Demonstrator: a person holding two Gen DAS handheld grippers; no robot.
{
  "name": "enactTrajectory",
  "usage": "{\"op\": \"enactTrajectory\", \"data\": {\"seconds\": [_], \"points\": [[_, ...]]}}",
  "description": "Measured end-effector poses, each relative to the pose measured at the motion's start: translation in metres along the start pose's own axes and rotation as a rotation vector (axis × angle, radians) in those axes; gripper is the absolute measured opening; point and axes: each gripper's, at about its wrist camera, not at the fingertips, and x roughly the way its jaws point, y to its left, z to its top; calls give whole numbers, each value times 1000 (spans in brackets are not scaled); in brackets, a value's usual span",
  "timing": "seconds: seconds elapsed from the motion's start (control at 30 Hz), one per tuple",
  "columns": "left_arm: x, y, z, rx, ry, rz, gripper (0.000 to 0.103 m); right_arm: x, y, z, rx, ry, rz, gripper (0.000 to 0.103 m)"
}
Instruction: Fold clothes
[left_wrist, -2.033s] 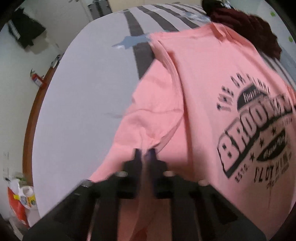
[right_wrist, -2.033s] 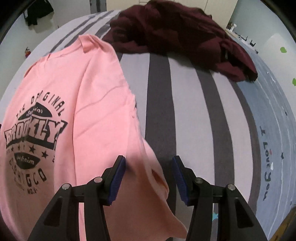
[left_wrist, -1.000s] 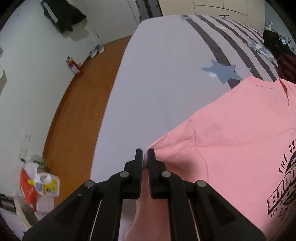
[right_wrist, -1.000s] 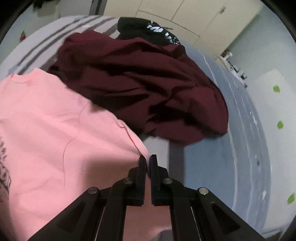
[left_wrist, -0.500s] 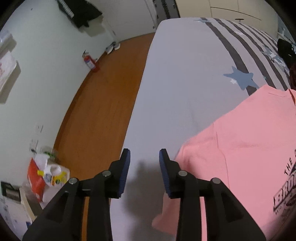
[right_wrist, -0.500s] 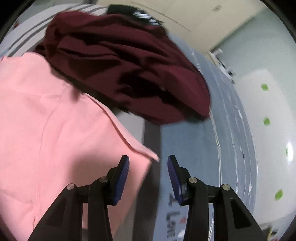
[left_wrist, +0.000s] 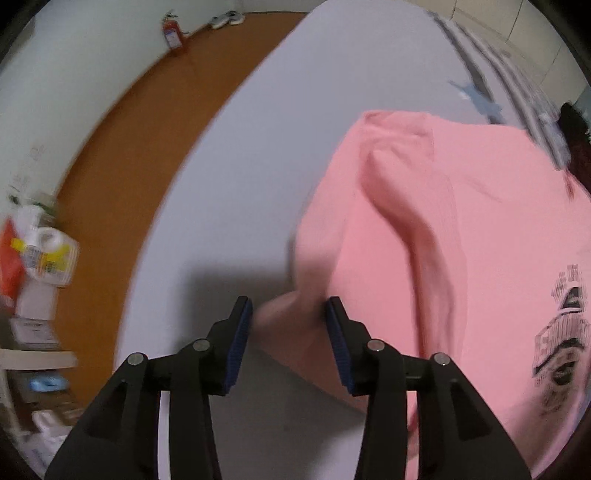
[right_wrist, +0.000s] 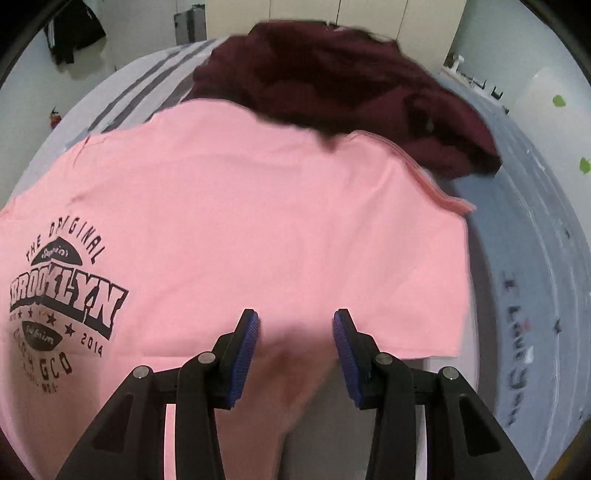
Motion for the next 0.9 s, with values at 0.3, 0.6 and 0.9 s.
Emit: {"op": "enactTrajectory", "data": {"seconds": [0.3, 0.6, 0.9], "points": [[-5, 18, 21, 21, -60, 47, 8, 16, -3, 3, -3, 33, -90, 38], [-19, 37, 49, 60, -142, 127, 21, 15, -4, 0, -60, 29, -138, 38], [-44, 57, 21, -6, -187, 181, 74, -21, -6, -26, -23, 12, -104, 38]]}}
